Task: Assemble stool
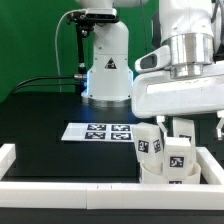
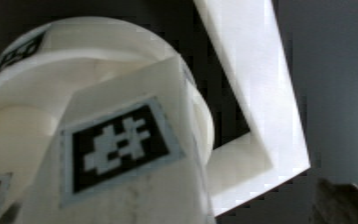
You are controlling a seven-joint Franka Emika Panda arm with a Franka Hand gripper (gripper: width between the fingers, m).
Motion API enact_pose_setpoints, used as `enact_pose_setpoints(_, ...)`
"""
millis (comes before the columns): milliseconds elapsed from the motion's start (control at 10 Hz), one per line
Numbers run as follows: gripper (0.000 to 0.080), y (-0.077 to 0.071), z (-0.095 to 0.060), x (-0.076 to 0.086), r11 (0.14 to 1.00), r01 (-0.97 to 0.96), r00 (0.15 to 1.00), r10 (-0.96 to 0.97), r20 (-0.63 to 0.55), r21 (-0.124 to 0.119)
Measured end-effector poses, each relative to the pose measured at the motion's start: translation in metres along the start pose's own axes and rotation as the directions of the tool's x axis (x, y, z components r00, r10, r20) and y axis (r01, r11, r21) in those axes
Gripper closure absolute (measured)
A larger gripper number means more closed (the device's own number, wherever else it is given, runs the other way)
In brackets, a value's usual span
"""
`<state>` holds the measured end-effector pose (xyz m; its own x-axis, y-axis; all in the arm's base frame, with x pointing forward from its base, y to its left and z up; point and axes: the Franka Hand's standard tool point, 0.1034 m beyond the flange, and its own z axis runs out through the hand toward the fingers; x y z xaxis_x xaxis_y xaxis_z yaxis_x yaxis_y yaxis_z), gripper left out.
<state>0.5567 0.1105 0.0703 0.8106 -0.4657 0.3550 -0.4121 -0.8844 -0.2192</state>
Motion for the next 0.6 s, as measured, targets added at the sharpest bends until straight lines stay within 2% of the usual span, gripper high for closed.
enact_pose_setpoints(200,0.0153,0.0,-0.007,0.003,1.0,0.005,0.998,-0.005,0.067,-0.009)
enact_pose_setpoints(400,0.0151,0.005,-0.026,0.009,0.999,0.026,0.97,-0.019,0.242,-0.025)
enact_pose_setpoints(600,0.0151,0.01,-0.031,0.012,0.999,0.033,0.929,-0.018,0.37,-0.035)
